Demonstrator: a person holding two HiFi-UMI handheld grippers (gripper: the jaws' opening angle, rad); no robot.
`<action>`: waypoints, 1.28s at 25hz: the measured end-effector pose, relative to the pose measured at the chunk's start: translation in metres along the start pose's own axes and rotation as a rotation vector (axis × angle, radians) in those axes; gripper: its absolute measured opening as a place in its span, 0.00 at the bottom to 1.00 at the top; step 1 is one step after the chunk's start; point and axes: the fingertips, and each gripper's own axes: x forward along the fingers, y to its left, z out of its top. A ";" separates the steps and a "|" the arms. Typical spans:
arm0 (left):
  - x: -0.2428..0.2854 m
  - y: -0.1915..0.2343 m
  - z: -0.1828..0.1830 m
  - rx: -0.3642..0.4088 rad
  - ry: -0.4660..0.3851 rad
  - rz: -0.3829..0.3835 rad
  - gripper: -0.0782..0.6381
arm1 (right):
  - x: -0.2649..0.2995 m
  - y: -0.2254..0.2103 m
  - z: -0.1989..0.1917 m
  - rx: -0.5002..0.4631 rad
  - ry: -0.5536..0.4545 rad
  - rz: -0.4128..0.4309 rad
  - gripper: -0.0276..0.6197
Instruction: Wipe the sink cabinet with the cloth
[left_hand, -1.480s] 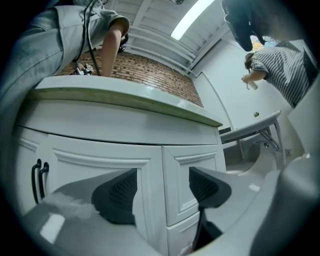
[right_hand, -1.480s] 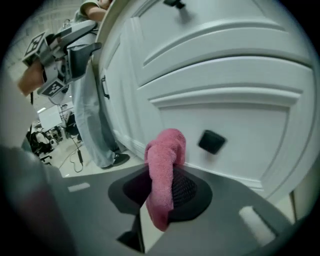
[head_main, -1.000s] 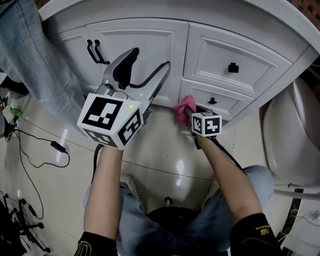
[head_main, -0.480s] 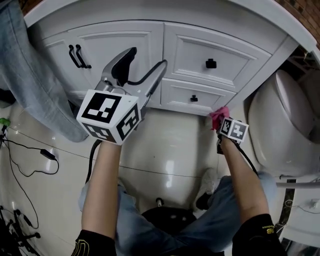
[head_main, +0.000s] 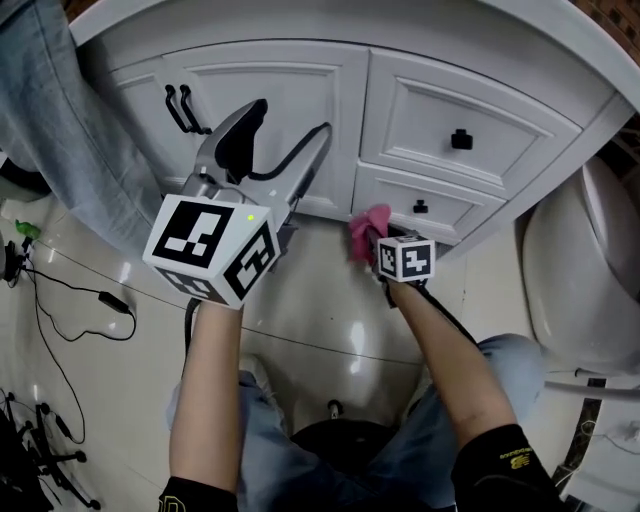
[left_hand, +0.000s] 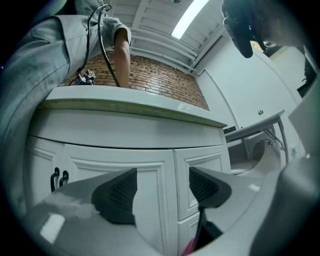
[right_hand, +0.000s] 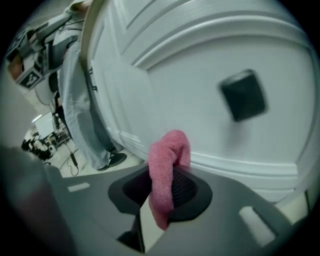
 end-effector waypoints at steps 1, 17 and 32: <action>-0.004 0.002 0.003 -0.004 -0.008 0.011 0.57 | 0.010 0.014 0.004 -0.061 0.001 0.024 0.16; 0.031 -0.029 -0.004 0.012 -0.002 -0.073 0.57 | -0.110 -0.162 -0.039 0.016 0.102 -0.413 0.16; -0.049 -0.082 0.023 0.123 0.028 -0.095 0.57 | -0.271 0.008 0.106 -0.178 -0.428 -0.302 0.16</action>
